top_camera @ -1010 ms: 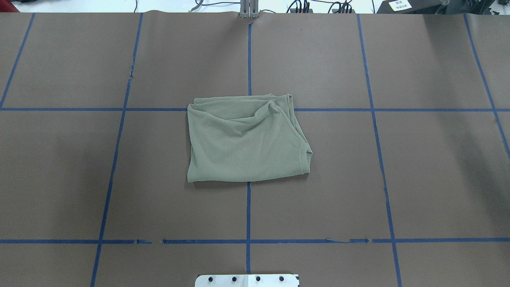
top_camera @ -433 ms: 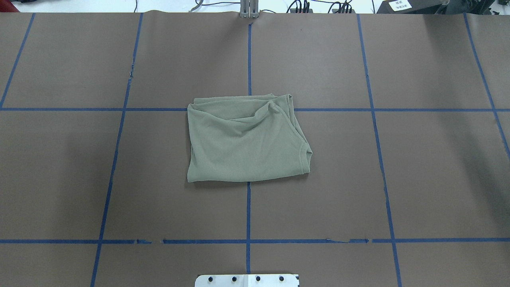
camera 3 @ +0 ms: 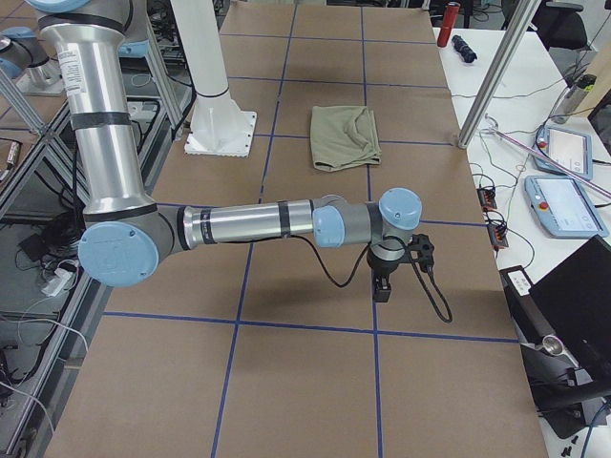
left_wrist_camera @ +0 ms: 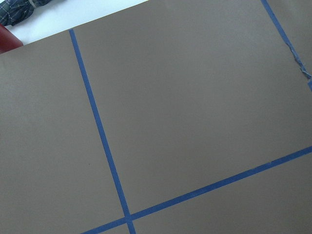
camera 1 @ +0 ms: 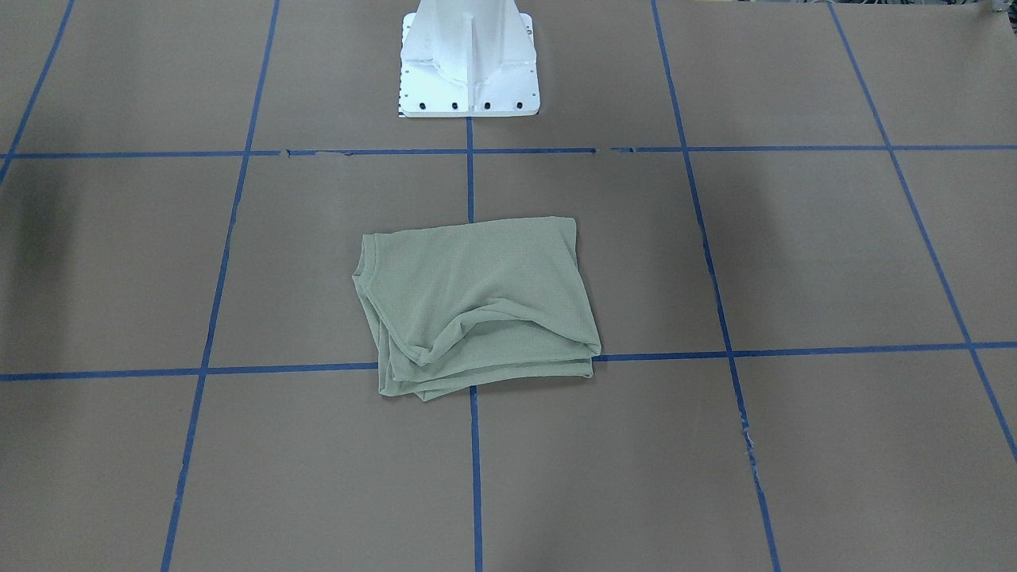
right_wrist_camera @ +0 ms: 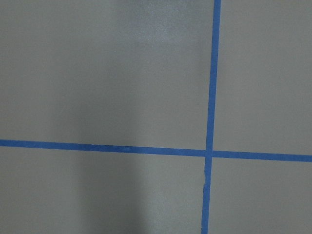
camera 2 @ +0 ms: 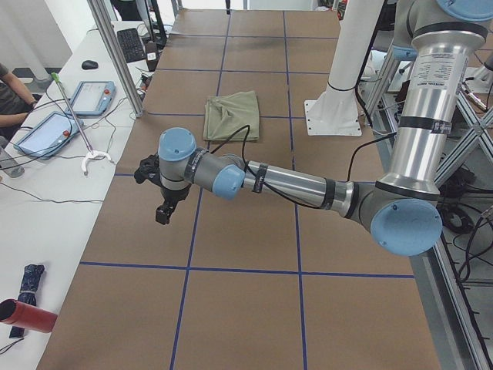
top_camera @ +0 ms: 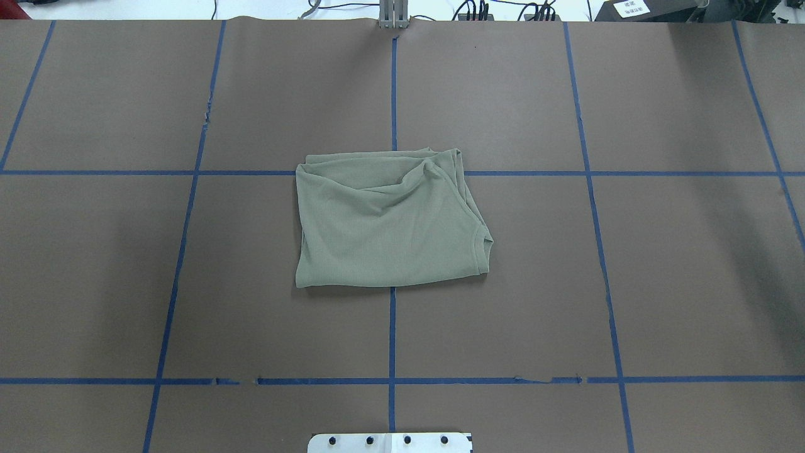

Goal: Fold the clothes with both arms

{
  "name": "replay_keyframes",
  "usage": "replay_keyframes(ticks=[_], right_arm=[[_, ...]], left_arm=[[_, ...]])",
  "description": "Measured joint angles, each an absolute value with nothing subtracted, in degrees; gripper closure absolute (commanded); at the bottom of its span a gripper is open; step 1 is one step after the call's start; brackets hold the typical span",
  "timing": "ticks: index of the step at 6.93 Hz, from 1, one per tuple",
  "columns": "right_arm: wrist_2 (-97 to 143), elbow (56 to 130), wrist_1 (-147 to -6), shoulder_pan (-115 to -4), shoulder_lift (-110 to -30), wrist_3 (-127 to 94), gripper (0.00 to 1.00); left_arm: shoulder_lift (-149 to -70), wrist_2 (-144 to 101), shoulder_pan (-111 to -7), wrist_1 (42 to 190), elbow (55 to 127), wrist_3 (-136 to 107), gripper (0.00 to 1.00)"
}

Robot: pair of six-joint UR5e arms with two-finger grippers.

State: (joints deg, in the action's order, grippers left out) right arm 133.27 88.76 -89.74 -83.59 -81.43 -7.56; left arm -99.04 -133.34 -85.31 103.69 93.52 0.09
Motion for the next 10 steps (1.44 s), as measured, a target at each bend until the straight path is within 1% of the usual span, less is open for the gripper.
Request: replay_keyframes(ticks=[4, 7, 10], right_arm=[[134.4, 87.7, -89.8, -83.6, -81.3, -7.5, 0.0], [135.5, 88.0, -89.8, -83.6, -81.6, -7.5, 0.0], [135.7, 87.7, -89.7, -83.6, -81.6, -7.5, 0.0]], left_arm=[[-98.1, -135.1, -85.4, 103.0, 95.8, 0.2, 0.0], [-96.2, -139.0, -85.3, 103.3, 93.8, 0.3, 0.0], [-96.0, -135.9, -85.3, 103.0, 92.7, -0.1, 0.0]])
